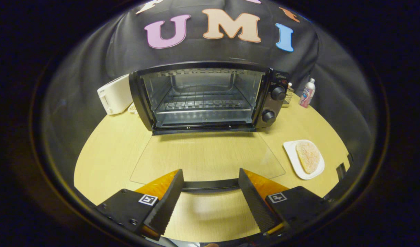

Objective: Open the toaster oven, put the food inside, and close the toaster oven door.

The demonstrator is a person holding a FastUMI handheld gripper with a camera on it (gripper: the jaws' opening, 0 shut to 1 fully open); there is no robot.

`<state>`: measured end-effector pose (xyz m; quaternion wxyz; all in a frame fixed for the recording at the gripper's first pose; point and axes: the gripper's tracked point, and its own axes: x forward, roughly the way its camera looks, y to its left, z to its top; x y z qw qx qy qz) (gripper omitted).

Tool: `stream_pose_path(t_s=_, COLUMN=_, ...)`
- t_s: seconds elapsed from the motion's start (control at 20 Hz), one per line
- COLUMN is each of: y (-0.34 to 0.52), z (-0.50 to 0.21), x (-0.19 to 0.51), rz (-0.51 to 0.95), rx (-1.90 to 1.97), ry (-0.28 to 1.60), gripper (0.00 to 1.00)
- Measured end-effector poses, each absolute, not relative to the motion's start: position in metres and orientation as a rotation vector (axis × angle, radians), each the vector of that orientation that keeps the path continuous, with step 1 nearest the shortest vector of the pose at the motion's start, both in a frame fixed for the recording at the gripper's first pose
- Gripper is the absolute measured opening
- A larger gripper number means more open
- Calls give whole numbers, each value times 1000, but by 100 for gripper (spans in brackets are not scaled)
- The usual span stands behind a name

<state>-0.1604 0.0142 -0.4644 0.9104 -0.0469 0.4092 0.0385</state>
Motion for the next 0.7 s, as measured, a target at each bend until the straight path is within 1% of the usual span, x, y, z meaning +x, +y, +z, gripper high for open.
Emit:
stream_pose_path(t_s=0.4, y=13, z=-482, x=-162, rz=86, rx=-92, ry=889, gripper=100)
stream_pose_path(t_s=0.7, y=9, z=-472, x=-153, rz=86, rx=-103, ry=884, gripper=100)
